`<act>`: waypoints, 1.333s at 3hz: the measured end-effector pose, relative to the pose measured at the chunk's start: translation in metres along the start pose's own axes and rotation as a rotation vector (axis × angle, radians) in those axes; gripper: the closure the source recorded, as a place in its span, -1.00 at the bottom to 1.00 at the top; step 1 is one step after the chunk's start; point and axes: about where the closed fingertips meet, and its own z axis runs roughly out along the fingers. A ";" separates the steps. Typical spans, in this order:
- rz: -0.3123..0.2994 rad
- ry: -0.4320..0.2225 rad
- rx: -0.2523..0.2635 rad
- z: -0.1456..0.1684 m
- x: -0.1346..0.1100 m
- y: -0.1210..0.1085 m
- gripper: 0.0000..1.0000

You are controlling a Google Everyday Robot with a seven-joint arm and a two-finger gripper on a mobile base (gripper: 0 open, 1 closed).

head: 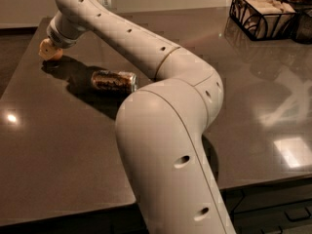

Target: Move orange near orange can

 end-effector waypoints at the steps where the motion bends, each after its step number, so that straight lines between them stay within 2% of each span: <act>1: -0.027 0.004 -0.007 -0.029 0.005 -0.002 1.00; 2: -0.032 0.012 -0.003 -0.058 0.016 0.002 1.00; 4: 0.006 0.043 -0.024 -0.089 0.057 0.038 1.00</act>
Offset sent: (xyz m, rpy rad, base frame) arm -0.0568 -0.0862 0.0318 -0.0491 -0.0091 0.0203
